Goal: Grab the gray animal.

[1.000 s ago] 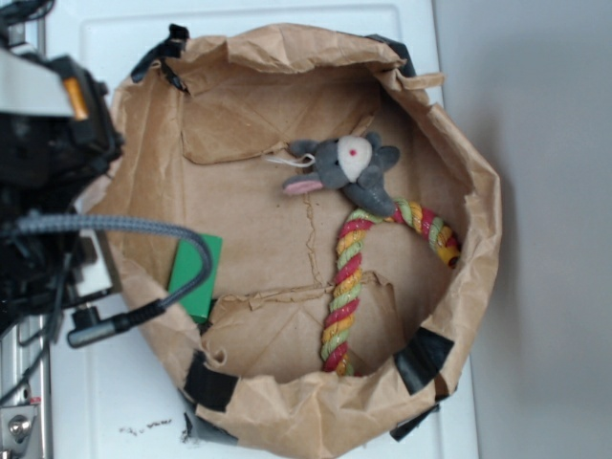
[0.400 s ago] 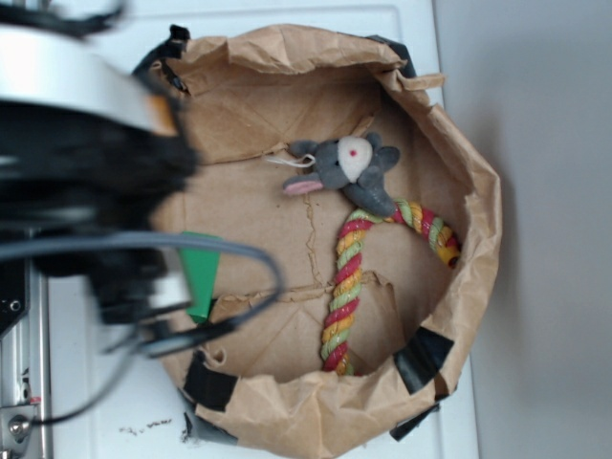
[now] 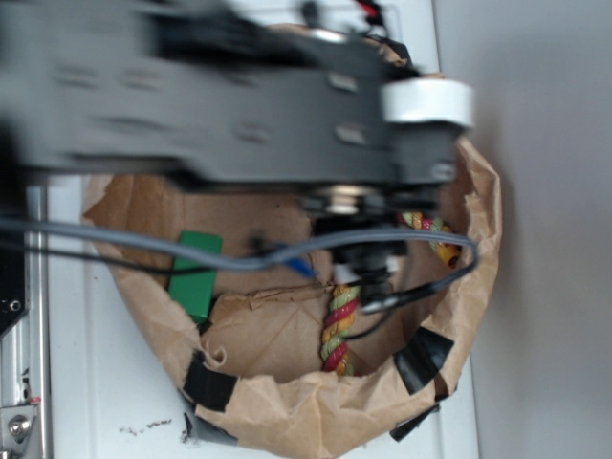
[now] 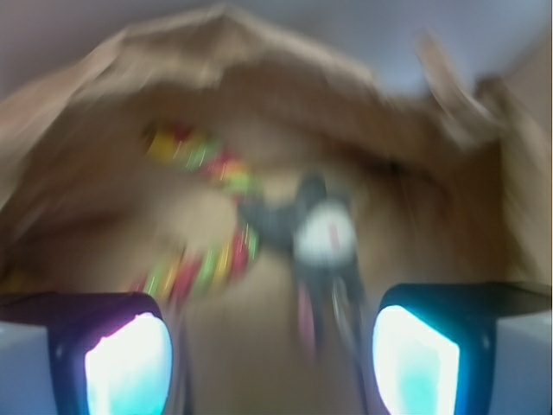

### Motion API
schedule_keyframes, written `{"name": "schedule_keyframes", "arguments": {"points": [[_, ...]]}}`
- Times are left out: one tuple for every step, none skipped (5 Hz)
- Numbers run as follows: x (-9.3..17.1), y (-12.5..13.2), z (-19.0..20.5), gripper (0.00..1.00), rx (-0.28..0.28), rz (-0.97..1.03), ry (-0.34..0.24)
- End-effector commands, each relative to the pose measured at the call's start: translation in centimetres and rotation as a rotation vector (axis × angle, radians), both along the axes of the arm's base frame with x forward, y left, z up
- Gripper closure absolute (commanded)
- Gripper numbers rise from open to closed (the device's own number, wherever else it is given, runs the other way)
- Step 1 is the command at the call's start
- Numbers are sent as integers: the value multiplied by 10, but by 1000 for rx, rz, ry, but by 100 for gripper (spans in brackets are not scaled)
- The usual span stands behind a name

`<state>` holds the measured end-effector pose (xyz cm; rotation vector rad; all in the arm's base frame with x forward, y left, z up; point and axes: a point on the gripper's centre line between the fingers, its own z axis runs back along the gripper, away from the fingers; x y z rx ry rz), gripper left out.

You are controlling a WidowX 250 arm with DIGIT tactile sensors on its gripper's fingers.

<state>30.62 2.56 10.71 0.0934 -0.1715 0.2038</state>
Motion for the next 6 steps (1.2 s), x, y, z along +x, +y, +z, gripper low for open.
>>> {"name": "schedule_keyframes", "arguments": {"points": [[22, 1, -73, 0, 81, -244, -43], [18, -1, -93, 100, 110, -259, -20], [16, -2, -83, 100, 81, -250, -34], [12, -6, -36, 100, -31, -232, -69], [3, -2, 14, 100, -150, -229, -101], [-10, 5, 64, 100, -220, -249, -100]]}}
